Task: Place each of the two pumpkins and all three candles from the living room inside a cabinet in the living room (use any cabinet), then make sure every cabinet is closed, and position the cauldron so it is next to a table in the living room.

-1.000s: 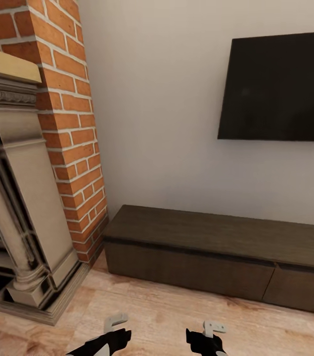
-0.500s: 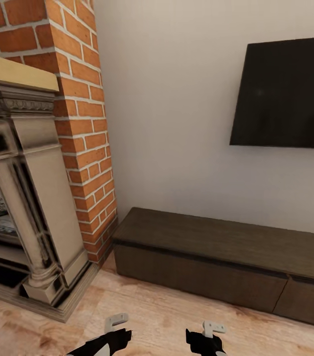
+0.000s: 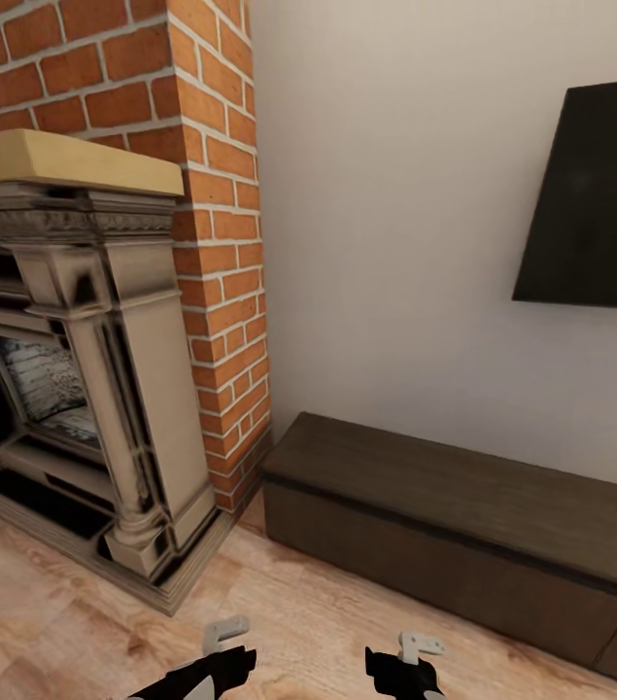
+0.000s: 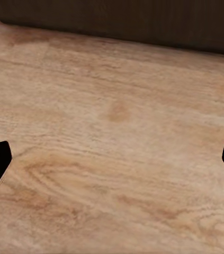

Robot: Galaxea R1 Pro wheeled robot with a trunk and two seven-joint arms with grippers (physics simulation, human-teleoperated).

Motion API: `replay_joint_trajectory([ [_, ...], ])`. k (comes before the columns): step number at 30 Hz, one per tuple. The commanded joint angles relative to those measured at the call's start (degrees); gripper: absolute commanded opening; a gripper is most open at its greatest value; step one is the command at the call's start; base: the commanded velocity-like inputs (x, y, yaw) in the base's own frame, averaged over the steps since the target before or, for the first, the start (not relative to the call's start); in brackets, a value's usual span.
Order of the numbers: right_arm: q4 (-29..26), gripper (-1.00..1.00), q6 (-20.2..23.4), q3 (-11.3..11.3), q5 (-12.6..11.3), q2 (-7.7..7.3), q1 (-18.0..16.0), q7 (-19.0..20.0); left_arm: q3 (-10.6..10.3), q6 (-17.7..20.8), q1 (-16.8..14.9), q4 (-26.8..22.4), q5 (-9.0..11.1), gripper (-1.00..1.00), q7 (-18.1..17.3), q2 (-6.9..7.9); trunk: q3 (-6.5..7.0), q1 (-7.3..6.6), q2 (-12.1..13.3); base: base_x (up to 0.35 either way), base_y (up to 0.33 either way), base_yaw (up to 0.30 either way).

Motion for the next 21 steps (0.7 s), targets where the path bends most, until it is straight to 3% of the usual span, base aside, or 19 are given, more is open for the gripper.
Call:
replay_joint_trajectory([
  [1,0.1,1.00,-0.4,-0.3,-0.2,0.00,-0.1,0.0,0.5,-0.1,0.0,0.0,-0.6,1.00,0.1,-0.02,0.13,-0.24,0.4,0.000,0.000,0.299],
  [12,0.0,1.00,-0.4,-0.3,-0.2,-0.10,-0.1,0.0,0.5,0.0,0.0,0.0,-0.6,1.00,0.1,-0.10,2.10,-2.65,4.8,-0.029,0.000,0.295],
  [21,0.0,1.00,-0.4,-0.3,-0.2,-0.13,-0.1,0.0,0.5,0.0,0.0,0.0,-0.6,1.00,0.1,-0.09,3.72,-4.63,8.4,-0.230,0.000,0.098],
])
